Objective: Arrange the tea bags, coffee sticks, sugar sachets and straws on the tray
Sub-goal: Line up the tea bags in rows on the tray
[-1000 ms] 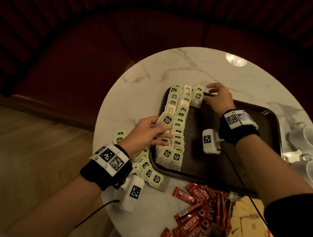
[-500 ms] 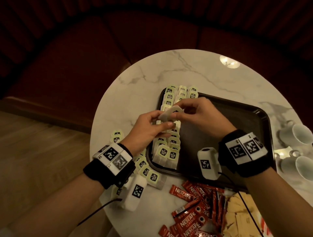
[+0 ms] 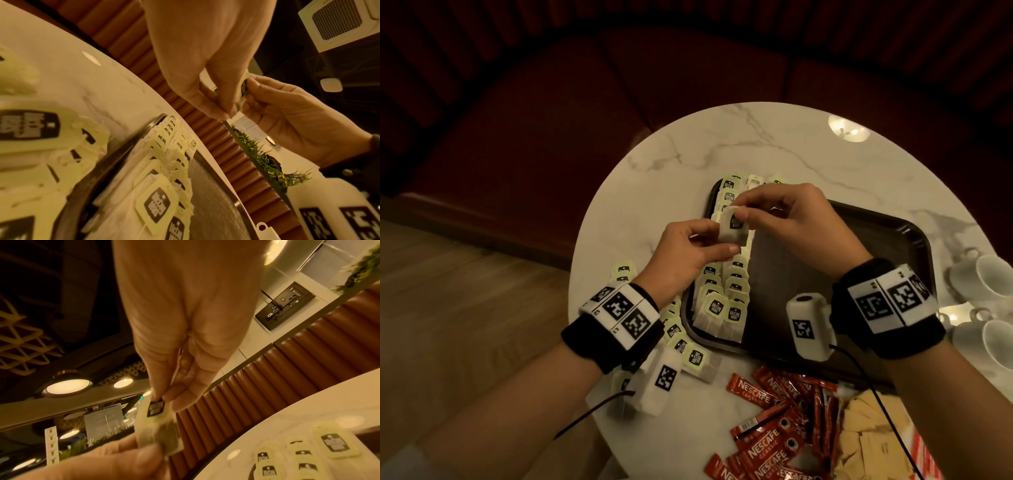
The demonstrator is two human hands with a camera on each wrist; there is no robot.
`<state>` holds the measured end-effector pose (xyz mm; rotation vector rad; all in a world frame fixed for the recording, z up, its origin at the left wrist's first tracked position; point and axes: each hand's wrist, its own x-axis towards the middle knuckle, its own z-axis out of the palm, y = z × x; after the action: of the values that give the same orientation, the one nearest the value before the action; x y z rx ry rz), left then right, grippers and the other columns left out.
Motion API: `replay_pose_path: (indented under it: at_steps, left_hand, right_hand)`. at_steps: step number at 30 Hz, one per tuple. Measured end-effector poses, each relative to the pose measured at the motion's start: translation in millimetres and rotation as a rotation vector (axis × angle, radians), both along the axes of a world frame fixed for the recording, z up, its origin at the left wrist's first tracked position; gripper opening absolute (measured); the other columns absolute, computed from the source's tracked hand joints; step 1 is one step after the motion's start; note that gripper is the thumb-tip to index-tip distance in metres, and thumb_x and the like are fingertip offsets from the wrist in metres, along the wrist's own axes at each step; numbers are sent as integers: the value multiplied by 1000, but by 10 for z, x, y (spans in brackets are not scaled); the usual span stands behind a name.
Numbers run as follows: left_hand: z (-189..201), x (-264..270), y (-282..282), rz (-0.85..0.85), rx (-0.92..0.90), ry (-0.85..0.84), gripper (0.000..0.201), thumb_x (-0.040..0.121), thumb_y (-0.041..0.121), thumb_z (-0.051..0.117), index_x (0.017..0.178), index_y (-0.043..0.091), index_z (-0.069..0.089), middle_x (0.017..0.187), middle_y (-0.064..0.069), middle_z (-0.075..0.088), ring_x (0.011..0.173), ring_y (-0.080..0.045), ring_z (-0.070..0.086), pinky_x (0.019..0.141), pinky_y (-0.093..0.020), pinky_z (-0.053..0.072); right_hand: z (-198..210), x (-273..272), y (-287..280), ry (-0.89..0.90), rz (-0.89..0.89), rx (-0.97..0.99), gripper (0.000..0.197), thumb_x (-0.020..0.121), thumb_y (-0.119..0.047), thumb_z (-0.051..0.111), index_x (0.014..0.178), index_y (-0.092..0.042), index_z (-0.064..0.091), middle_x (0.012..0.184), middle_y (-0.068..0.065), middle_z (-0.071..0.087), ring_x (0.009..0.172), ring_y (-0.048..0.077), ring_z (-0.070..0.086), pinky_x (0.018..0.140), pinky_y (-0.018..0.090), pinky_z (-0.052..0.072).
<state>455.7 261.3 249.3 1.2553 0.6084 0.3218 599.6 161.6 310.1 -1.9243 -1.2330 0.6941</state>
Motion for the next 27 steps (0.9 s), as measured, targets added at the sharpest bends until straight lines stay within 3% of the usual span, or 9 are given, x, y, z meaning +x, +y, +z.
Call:
replay_pose_path:
  at_steps: [3, 7, 9, 12, 15, 18, 21, 24, 27]
  left_hand:
    - [17, 10, -20, 17, -32, -1, 24, 77, -7, 73, 101, -6, 67, 82, -9, 70, 78, -18, 70, 76, -29, 59]
    - [11, 25, 6, 42, 4, 21, 20, 79, -7, 72, 97, -8, 65, 84, -12, 69, 75, -18, 70, 75, -33, 60]
    - [-4, 24, 11, 17, 15, 39, 21, 80, -5, 72, 100, -5, 66, 88, -15, 68, 76, -17, 69, 76, -32, 60]
    - [-64, -15, 18, 7, 29, 82, 26, 82, -4, 71, 107, -3, 65, 87, -9, 61, 73, -16, 65, 75, -28, 59]
    - [-124, -121, 77, 0, 95, 141, 18, 85, -1, 69, 102, 6, 67, 88, -7, 62, 77, -15, 64, 74, -25, 58]
    - [-184, -271, 194, -2, 160, 212, 13, 88, 2, 66, 100, 8, 69, 87, -4, 65, 73, -9, 63, 68, -19, 55]
    - [-267, -458, 357, 2, 297, 310, 10, 89, 8, 66, 97, 13, 70, 88, -2, 67, 74, -8, 60, 63, -14, 51]
    - [-358, -656, 499, -10, 516, 425, 9, 90, 13, 65, 92, 20, 70, 86, 6, 67, 74, -5, 58, 65, -8, 46]
    - [-435, -824, 585, -27, 647, 487, 15, 90, 11, 64, 90, 25, 67, 88, 8, 65, 80, -8, 59, 70, -13, 44]
  right_hand:
    - [14, -1, 3, -28, -36, 32, 15, 91, -20, 67, 105, -19, 73, 96, -13, 71, 90, -1, 66, 81, 19, 53]
    - [43, -27, 2, -28, -5, 31, 15, 90, -23, 69, 103, -20, 75, 96, -9, 73, 90, 8, 68, 78, 30, 58]
    - [11, 2, 1, -46, -39, 38, 14, 90, -23, 69, 103, -20, 75, 95, -10, 73, 89, 5, 67, 78, 29, 57]
    - [-88, 118, -11, -25, -154, 75, 11, 92, -22, 67, 101, -24, 74, 92, -14, 72, 86, -1, 66, 78, 24, 56]
    - [-283, 322, -44, 16, -315, 65, 9, 92, -23, 68, 90, -31, 71, 85, -19, 70, 71, -11, 61, 74, 21, 50]
    - [-567, 558, -86, 57, -456, 2, 6, 90, -22, 70, 95, -23, 74, 88, -9, 71, 59, -13, 56, 71, 21, 47]
    - [-837, 741, -110, 92, -512, -100, 22, 89, -22, 71, 108, -11, 75, 97, 1, 73, 61, -6, 60, 63, 18, 48]
    - [-996, 844, -84, 101, -532, -171, 21, 89, -23, 72, 107, -12, 75, 98, 5, 74, 77, 12, 66, 69, 29, 54]
    - [-1092, 953, -26, 102, -559, -190, 25, 85, -23, 76, 106, -10, 74, 89, 2, 72, 72, 13, 65, 74, 37, 59]
